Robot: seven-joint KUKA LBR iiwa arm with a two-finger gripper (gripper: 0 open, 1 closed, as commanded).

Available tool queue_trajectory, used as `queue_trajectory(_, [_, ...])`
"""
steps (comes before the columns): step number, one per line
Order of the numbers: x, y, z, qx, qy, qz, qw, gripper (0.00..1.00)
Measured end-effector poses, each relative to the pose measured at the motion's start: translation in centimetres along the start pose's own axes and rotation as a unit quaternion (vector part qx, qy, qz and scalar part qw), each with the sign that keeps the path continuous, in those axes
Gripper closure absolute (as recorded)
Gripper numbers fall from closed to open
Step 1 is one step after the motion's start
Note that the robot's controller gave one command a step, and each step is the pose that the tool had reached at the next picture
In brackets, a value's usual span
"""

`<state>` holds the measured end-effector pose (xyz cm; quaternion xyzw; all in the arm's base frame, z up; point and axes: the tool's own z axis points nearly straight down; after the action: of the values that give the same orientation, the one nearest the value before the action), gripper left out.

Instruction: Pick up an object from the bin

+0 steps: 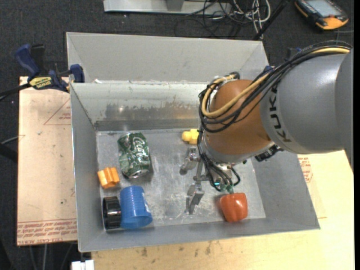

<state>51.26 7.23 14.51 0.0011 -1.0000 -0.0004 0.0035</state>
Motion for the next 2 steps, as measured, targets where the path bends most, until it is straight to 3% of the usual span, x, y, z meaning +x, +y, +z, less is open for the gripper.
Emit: queue_trajectory(2, [-0.78, 0.33, 0.04, 0.000, -0.0040, -0.020, 0.9998, 0.00])
